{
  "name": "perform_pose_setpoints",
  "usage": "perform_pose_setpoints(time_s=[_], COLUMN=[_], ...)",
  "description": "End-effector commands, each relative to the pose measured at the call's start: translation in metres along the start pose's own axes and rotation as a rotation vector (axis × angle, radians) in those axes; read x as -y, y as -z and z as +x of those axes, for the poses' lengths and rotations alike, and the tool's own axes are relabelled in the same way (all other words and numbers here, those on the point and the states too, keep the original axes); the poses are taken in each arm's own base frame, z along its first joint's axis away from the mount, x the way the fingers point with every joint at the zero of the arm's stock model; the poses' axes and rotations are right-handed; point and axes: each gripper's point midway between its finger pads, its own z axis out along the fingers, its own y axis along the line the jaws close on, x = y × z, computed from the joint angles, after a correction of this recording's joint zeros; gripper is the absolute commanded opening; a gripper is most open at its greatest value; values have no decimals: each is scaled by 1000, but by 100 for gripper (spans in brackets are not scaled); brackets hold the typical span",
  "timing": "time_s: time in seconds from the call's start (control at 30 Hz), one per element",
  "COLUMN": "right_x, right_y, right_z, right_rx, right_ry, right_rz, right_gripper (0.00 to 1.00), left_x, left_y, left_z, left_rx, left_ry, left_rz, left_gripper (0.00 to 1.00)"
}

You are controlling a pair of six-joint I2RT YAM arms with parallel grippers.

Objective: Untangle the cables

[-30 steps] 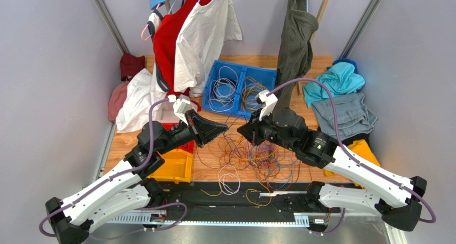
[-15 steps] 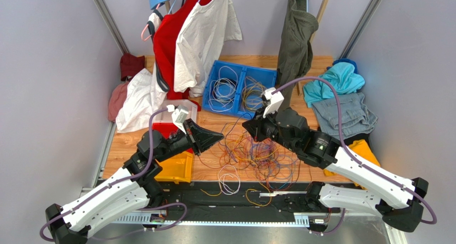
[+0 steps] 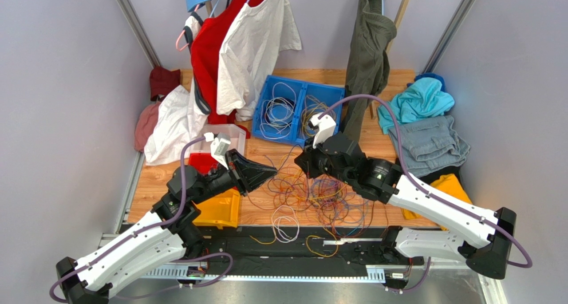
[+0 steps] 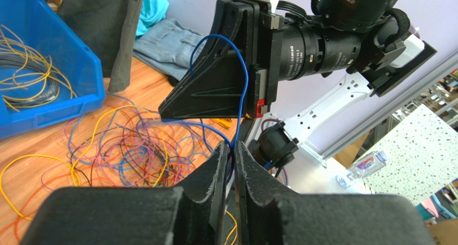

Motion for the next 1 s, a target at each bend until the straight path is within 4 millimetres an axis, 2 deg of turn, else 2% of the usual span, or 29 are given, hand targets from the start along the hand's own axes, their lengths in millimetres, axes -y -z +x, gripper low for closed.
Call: perform_pose_setpoints(time_s=[0.0,0.13,0.4,0.5,0.6,0.7,0.97], right_x=[-24,-32,-57,-64,-66,-65,-56], right_y=[3,4,10,11,10,9,14], right_z=[-28,-29,-28,-25,-21,-16,-13], right_rx=[58,50,30,19,7,-3,7], right_ry=[-35,-43,-46,-35,-31,-30,-19], right_rz=[-82,-120,-217,-237,-241,-238,-212], right_gripper=[0,0,0,0,0,0,0], left_x=[10,8,0,0,0,2,3], left_y=[0,-2,-10,-14,-17,-18,-10], left_z=[-5,-2,5,5,7,5,-4], left_rx=[22,16,-6,-6,-13,-10,26], left_ry=[0,4,15,21,26,22,-2], left_rz=[51,47,35,42,44,57,33], left_gripper=[21,24,24,21,14,0,0])
